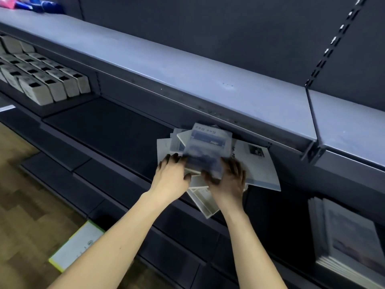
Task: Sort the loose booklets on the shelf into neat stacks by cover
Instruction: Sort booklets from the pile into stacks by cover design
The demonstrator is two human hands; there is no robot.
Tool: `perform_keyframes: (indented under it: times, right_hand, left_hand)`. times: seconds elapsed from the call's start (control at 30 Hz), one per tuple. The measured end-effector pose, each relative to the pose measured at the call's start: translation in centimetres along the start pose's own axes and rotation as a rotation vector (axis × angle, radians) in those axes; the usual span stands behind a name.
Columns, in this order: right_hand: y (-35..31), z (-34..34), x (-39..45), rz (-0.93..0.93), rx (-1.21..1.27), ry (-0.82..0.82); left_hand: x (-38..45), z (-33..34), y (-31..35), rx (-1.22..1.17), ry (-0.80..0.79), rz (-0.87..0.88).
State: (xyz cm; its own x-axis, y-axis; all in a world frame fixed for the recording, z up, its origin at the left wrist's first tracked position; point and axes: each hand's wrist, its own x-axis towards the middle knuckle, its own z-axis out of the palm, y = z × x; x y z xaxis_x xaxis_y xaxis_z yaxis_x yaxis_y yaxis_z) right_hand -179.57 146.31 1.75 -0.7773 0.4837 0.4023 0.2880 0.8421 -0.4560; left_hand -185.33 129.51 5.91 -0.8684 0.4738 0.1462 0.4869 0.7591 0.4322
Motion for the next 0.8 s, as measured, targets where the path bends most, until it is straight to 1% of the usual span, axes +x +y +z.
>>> perform_keyframes:
  times: [0.13, 0.23, 0.3, 0.4, 0.47, 0.5, 0.6, 0.63, 0.67, 0.7, 0.73, 0.77, 0.8]
  right_hand:
    - [1.5, -1.0, -0.7, 0.055, 0.042, 0.060]
    - [0.9, -0.9, -0.9, 0.110, 0.067, 0.104]
    - [0.3, -0.7, -1.0, 0.148, 0.026, 0.120]
    - [0.1, -0.7, -0.8, 0.188, 0.000, 0.050]
    - [0.1, -0.7, -0.8, 0.194, -0.015, 0.041]
    - [0.1, -0.8, -0.7, 0.216, -0.019, 0.058]
    - [0.2, -1.4, -0.5, 0.385, 0.019, 0.174]
    - [-0.1, -1.6, -0.4, 0.358, 0.023, 0.233]
    - [-0.6, -1.7, -0.3, 0.249, 0.030, 0.280]
    - [-1.4, -1.7, -0.2, 0.096, 0.062, 0.286]
    - [-2.4, -1.6, -0.1, -0.027, 0.109, 0.223]
    - [-3.6, -1.4, 0.0, -0.084, 0.127, 0.089]
    - [-4.6, -1.1, 0.2, -0.084, 0.094, -0.056]
  left_hand:
    - [0.0, 0.1, -0.3, -0.006, -0.006, -0.014]
    - [-0.1, 0.3, 0.1, -0.019, -0.012, -0.003]
    - [-0.4, 0.4, 0.3, -0.015, -0.026, -0.001]
    - [-0.7, 0.3, 0.2, 0.007, -0.041, 0.002]
    - [-0.8, 0.2, -0.3, 0.009, -0.044, -0.004]
    - [-0.8, 0.1, -0.6, 0.009, -0.046, -0.012]
    - [-1.0, -0.2, -1.0, 0.000, -0.045, -0.030]
    - [-1.1, -0.2, -1.1, -0.001, -0.045, -0.033]
    - [-1.2, -0.3, -1.0, 0.000, -0.047, -0.036]
    - [-1.3, -0.3, -1.0, 0.000, -0.050, -0.039]
    - [-1.4, -0.3, -1.0, -0.001, -0.053, -0.043]
    - [-1.4, -0.3, -0.9, -0.002, -0.053, -0.044]
    - [-1.4, -0.3, -0.9, -0.003, -0.050, -0.043]
